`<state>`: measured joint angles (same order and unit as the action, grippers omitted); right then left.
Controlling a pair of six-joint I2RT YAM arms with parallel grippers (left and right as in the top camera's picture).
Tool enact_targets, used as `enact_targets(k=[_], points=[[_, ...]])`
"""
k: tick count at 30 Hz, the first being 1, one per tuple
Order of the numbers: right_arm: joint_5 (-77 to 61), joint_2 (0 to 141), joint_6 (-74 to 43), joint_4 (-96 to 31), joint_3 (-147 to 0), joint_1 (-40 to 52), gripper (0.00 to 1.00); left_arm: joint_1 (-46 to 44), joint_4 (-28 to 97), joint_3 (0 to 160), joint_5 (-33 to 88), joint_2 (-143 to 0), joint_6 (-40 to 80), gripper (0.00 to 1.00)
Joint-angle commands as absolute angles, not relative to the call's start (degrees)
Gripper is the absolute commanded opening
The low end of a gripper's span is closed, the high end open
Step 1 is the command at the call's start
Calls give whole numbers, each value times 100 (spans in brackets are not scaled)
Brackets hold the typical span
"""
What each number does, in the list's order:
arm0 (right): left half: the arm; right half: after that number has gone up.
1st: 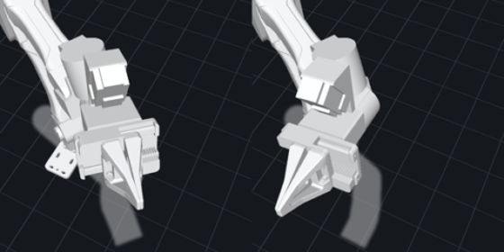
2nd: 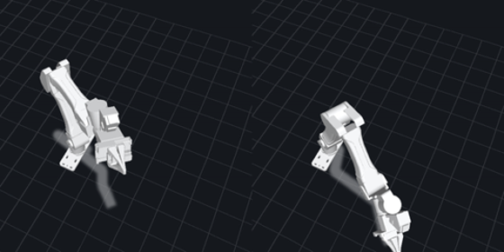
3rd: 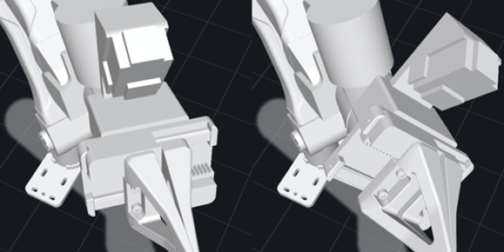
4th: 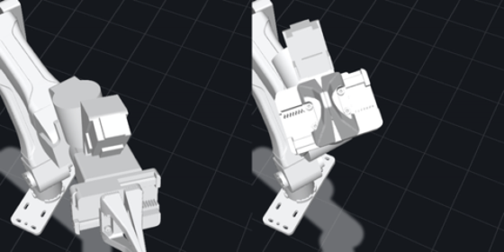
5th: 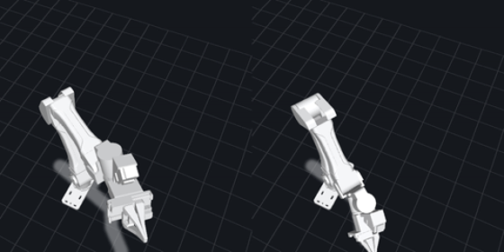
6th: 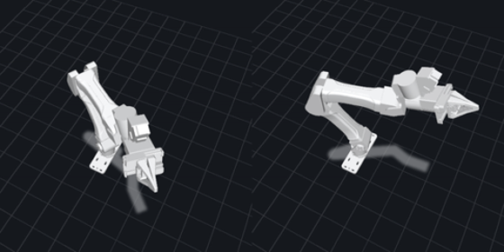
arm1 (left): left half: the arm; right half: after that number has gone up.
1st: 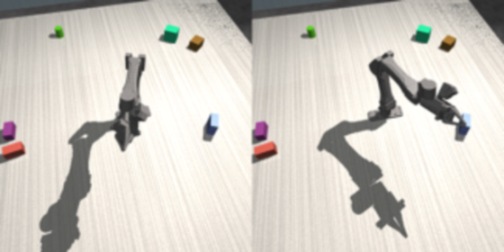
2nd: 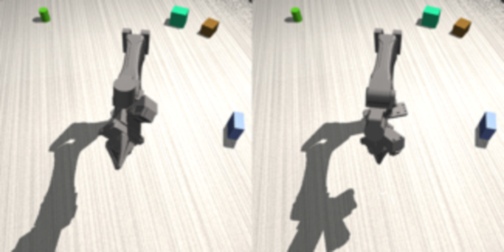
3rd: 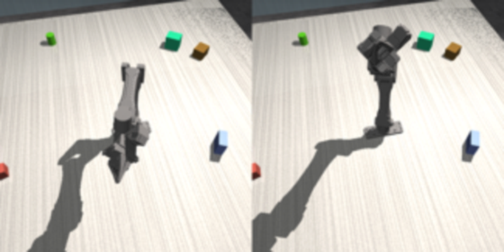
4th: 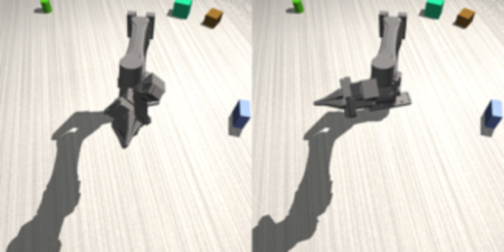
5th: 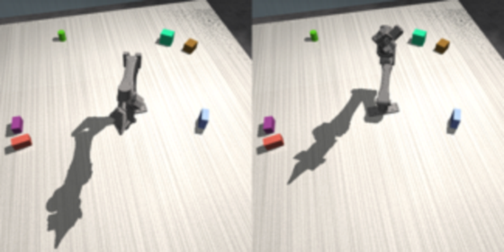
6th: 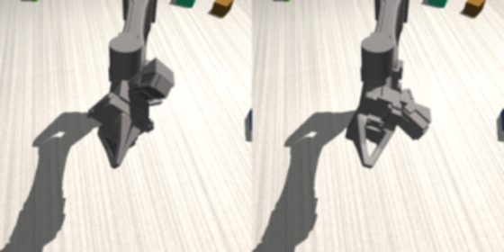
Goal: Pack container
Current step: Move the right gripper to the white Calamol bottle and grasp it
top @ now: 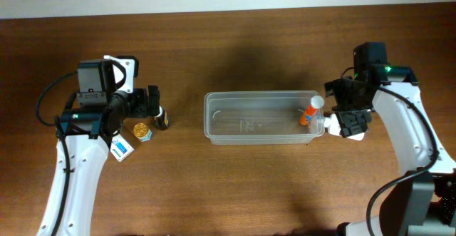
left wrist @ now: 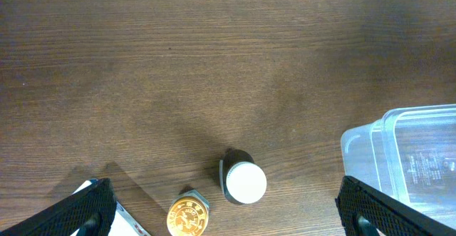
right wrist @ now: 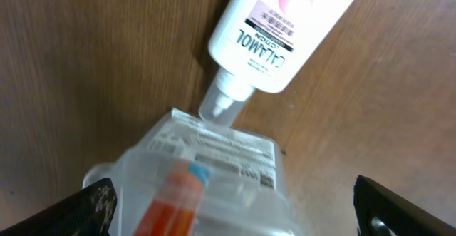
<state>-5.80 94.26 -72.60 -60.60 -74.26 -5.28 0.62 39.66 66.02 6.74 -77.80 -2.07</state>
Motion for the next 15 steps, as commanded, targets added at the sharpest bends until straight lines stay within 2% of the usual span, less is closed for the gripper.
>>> enact_targets(k=[1, 15], points=[[-696, 9474, -7446, -5736, -7072, -532, 98, 58, 3951, 6711, 755, -7780, -154, 99], [-685, 10357, -7876, -5111, -6877, -532, 98, 58, 3953, 6713, 755, -7780, -154, 99]])
